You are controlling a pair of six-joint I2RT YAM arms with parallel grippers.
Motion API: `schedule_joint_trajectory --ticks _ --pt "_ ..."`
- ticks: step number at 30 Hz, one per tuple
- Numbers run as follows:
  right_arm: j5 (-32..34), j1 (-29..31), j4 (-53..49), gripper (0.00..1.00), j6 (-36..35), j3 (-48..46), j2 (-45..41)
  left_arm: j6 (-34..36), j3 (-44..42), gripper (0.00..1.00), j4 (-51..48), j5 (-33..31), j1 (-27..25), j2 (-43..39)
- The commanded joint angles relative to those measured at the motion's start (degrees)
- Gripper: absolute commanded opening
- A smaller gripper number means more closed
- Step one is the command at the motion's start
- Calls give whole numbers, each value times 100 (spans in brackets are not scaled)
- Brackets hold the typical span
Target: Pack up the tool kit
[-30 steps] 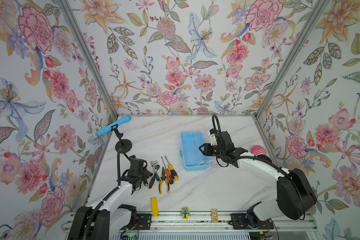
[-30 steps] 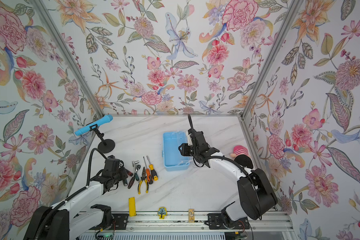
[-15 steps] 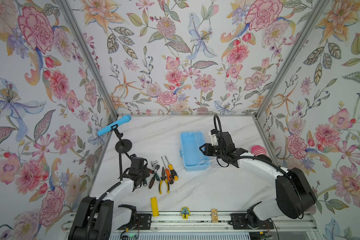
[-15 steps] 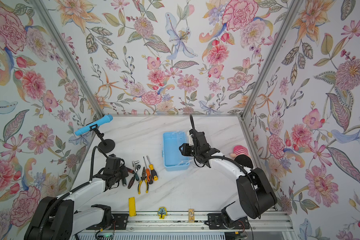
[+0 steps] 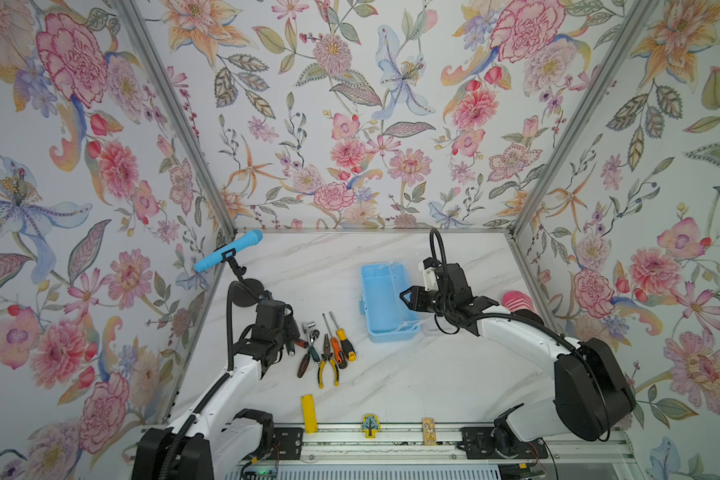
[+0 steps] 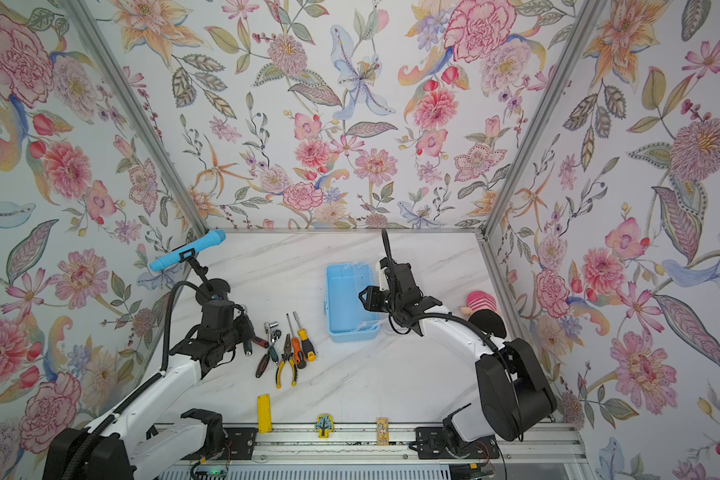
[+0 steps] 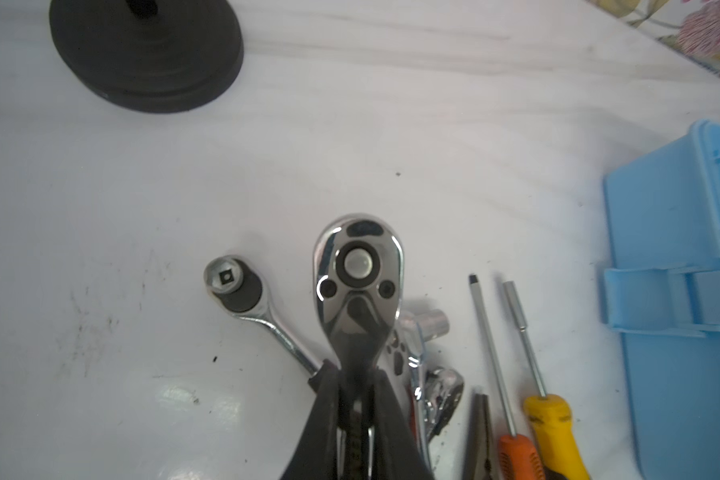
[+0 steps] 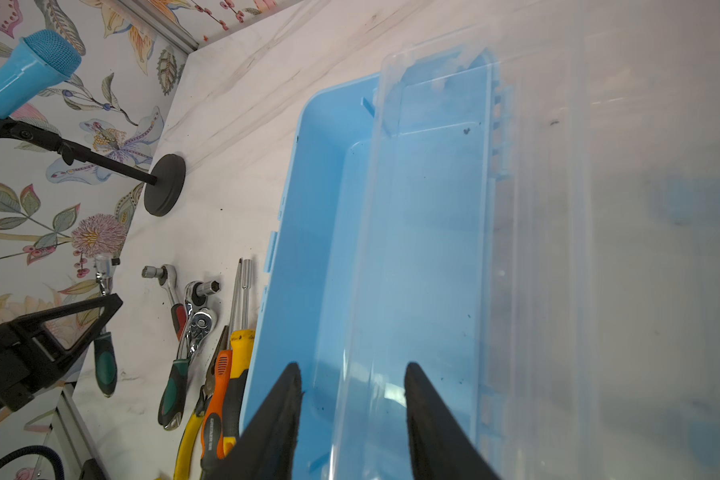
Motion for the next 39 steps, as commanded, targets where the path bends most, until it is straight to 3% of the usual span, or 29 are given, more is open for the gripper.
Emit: schedule_joint_trajectory --ticks 1,8,15,18,30,34,39 --pt "-24 -88 -18 42 147 -51 -376 -461 531 0 460 180 -648 40" --pt "18 -203 -160 43 187 -71 -682 -1002 1686 0 2213 377 -2050 1838" --pt "121 -291 -287 43 234 -331 -1038 -1581 2606 0 3411 965 -2385 3811" --pt "161 -337 -342 43 244 -427 -1155 -1737 2942 0 3412 932 -2514 4357" --pt "214 -414 -424 45 244 -592 -1282 -1796 3249 0 2930 761 -2579 4886" --pt "180 -416 -368 46 280 -611 -1296 -1778 3265 15 2800 716 -2575 4905" --pt "172 -416 -366 46 270 -578 -1333 -1735 3300 24 2724 677 -2578 4875"
